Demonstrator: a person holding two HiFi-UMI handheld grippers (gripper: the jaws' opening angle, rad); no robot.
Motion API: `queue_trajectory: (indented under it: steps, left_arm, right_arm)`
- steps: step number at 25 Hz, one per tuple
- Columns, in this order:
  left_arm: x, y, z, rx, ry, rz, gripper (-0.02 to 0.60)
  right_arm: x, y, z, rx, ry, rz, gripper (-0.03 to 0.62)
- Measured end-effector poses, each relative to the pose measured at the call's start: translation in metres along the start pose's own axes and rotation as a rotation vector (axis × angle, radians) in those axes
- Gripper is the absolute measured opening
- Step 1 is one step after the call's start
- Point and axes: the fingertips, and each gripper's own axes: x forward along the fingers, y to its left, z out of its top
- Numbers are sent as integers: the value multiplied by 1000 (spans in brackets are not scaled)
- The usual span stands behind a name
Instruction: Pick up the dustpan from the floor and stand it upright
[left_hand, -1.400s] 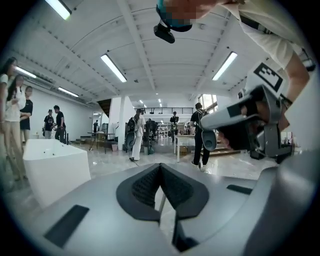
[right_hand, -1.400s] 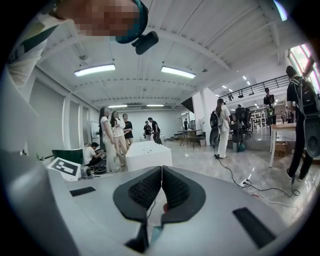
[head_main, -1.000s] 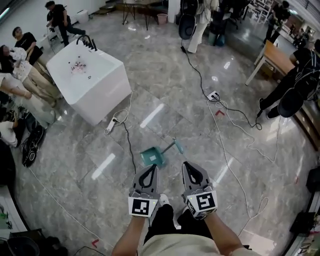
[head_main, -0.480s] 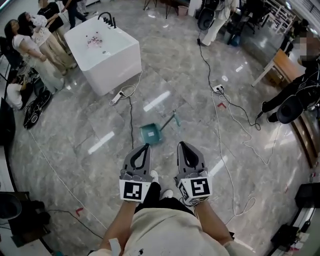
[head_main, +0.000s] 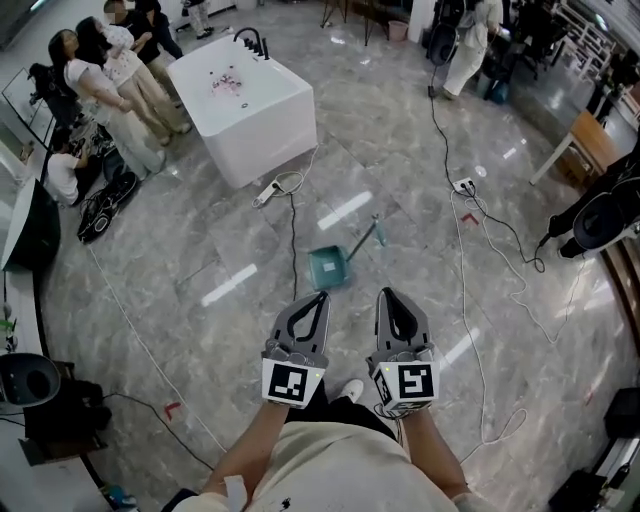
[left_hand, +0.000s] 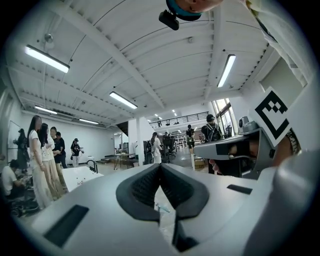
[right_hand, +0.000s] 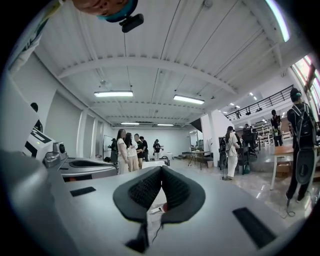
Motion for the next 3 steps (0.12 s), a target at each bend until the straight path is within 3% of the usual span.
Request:
queue_trajectory:
  steps: [3]
  left_arm:
    - [-9,-7,3,-4,17,-33,11]
  right_arm:
    - [-11,5,6,-22,14,-18,17]
